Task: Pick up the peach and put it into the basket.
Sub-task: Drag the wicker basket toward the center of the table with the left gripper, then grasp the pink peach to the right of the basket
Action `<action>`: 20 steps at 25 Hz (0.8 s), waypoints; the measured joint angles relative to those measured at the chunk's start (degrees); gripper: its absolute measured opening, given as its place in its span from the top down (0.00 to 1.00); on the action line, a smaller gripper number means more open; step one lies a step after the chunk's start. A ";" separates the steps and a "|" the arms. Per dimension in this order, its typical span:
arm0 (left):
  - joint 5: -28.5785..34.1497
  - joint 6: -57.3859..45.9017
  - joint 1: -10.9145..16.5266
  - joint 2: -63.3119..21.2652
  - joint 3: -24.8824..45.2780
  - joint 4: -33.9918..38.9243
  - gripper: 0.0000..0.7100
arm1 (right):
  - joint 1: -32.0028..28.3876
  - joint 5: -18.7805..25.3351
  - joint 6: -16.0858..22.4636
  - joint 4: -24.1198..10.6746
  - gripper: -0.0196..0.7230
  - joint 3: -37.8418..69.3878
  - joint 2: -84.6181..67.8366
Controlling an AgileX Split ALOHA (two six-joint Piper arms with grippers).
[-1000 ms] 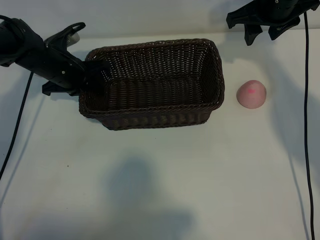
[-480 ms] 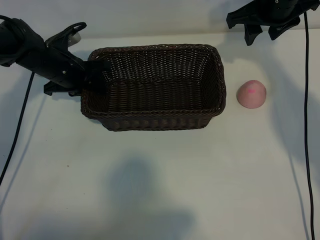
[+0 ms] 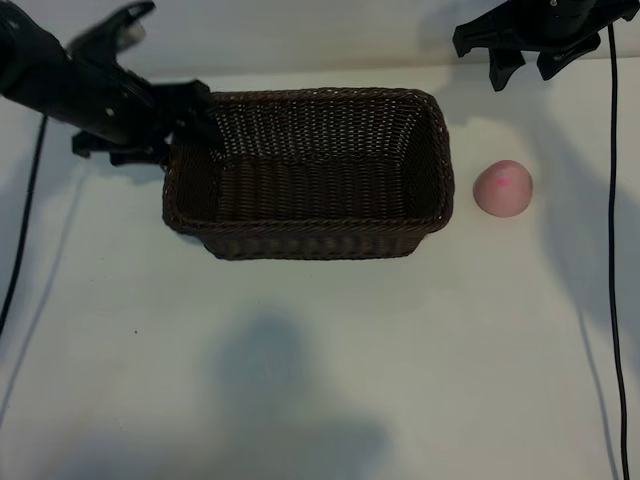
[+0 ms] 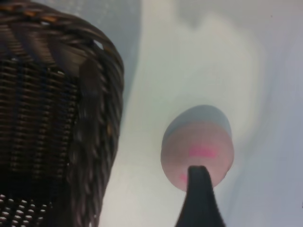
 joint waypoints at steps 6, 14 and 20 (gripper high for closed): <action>3.23 -8.88 0.00 -7.50 0.00 12.32 0.18 | 0.00 0.00 -0.05 0.05 0.29 0.00 0.00; 9.72 -16.83 0.00 -13.49 -0.20 26.18 0.18 | 0.00 0.00 0.80 0.10 0.29 0.00 0.00; 10.93 -17.30 0.00 -13.80 -0.20 27.22 0.18 | 0.00 0.00 1.32 0.17 0.29 0.00 0.00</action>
